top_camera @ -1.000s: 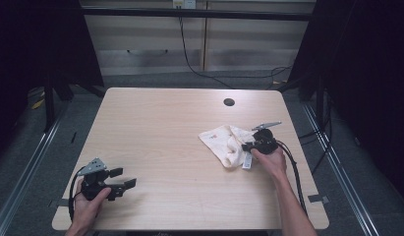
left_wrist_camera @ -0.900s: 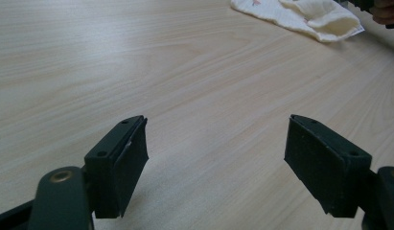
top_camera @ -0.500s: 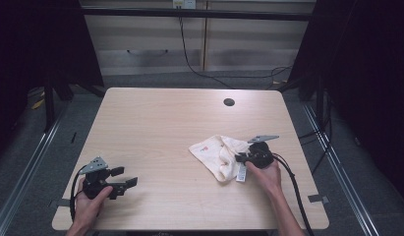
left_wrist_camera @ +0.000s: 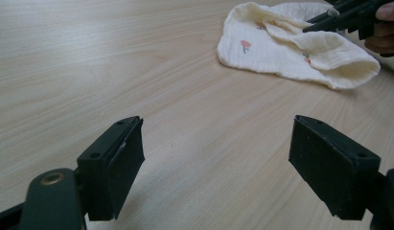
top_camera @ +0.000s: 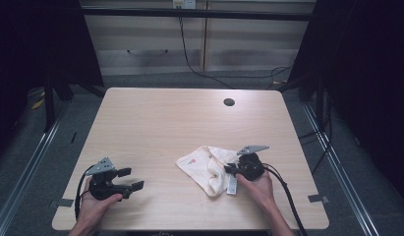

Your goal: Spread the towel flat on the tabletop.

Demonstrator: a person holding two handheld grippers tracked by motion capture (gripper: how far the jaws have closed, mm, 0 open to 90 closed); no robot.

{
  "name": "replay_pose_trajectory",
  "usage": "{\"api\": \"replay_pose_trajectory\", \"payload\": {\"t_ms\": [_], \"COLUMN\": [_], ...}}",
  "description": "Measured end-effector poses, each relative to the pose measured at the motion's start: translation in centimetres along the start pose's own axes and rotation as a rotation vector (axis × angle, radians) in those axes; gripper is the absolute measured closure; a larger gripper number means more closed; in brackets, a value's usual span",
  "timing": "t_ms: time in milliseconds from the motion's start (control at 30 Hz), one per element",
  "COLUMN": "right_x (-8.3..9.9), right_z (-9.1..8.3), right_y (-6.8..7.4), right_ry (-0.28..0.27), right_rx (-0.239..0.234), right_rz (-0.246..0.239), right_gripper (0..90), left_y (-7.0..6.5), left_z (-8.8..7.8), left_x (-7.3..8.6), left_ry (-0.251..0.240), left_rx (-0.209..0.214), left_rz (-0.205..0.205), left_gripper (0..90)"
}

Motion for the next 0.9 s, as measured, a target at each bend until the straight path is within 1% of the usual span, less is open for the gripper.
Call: {"api": "replay_pose_trajectory", "payload": {"t_ms": [67,100,133,167,200,233,267,333,400,433,467,500,567,600,633,667,733,800,833,867,900], "right_x": [0.1,0.1,0.2,0.2,0.2,0.3,0.3,0.3,0.2,0.2,0.1,0.1,0.0,0.0,-0.1,-0.2,-0.5,-1.0,-1.0,-1.4,-1.6], "right_z": [0.1,0.4,0.5,0.6,0.6,1.1,1.3,1.7,2.1,2.1,2.3,2.4,2.3,2.1,1.9,1.6,0.6,-0.9,-0.9,-2.7,-3.5], "right_y": [0.2,0.8,1.0,1.3,1.3,2.2,2.7,3.4,3.9,3.9,4.2,4.2,4.2,4.3,4.4,4.5,4.6,4.6,4.6,4.5,4.3], "right_ry": [-0.002,-0.004,-0.009,-0.007,-0.007,-0.002,0.004,0.007,0.007,0.007,0.015,0.008,0.007,-0.002,-0.013,-0.026,-0.049,-0.104,-0.104,-0.16,-0.179], "right_rx": [-0.002,-0.005,-0.006,-0.01,-0.01,-0.01,-0.014,-0.011,-0.016,-0.016,-0.022,-0.035,-0.042,-0.052,-0.052,-0.068,-0.087,-0.107,-0.107,-0.106,-0.103], "right_rz": [-0.007,0.0,-0.007,-0.001,-0.001,-0.024,-0.024,-0.045,-0.05,-0.05,-0.066,-0.072,-0.082,-0.088,-0.1,-0.104,-0.108,-0.112,-0.112,-0.109,-0.107], "right_gripper": [80.7,80.7,80.6,80.6,80.6,80.5,80.3,79.3,75.0,75.0,69.2,66.2,58.5,55.3,50.8,47.1,42.2,41.9,41.9,43.0,44.8], "left_y": [0.0,0.0,0.0,0.0,0.0,0.0,0.1,0.1,0.1,0.1,0.1,0.2,0.2,0.2,0.2,0.3,0.3,0.2,0.2,0.2,0.2], "left_z": [0.0,0.0,0.0,0.0,0.0,0.0,0.1,0.1,0.1,0.0,0.0,0.0,-0.1,-0.1,0.0,0.0,0.0,0.0,0.0,-0.1,0.0], "left_x": [0.0,0.0,0.0,0.0,0.0,0.0,0.0,0.0,0.0,0.0,0.0,0.0,0.0,0.0,0.0,0.0,0.0,0.0,0.0,0.0,0.0], "left_ry": [0.002,0.006,0.006,0.006,0.007,0.007,0.008,0.01,0.009,0.007,0.009,0.01,0.009,0.009,0.009,0.01,0.01,0.008,0.008,0.009,0.011], "left_rx": [-0.004,-0.008,-0.01,-0.01,-0.014,-0.022,-0.02,-0.02,-0.021,-0.022,-0.021,-0.022,-0.022,-0.025,-0.027,-0.025,-0.026,-0.026,-0.026,-0.026,-0.026], "left_rz": [0.003,0.003,0.0,0.0,0.0,0.002,-0.001,0.0,0.0,-0.002,0.0,0.001,0.0,-0.001,-0.003,-0.005,-0.005,-0.003,-0.003,-0.002,0.0], "left_gripper": [19.2,19.4,19.5,19.5,19.5,20.3,20.3,20.3,20.5,20.5,20.7,20.7,20.7,20.7,20.7,20.7,20.7,20.8,20.9,20.9,20.9]}}
Point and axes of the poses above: each handheld gripper's, and its own axes: z roughly forward along the jaws, x roughly out of its underside, y roughly to its left, the point moved 1 cm from there along z, roughly forward along the jaws, and after that the axes turned 15 degrees about -x, right-handed, at the moved point
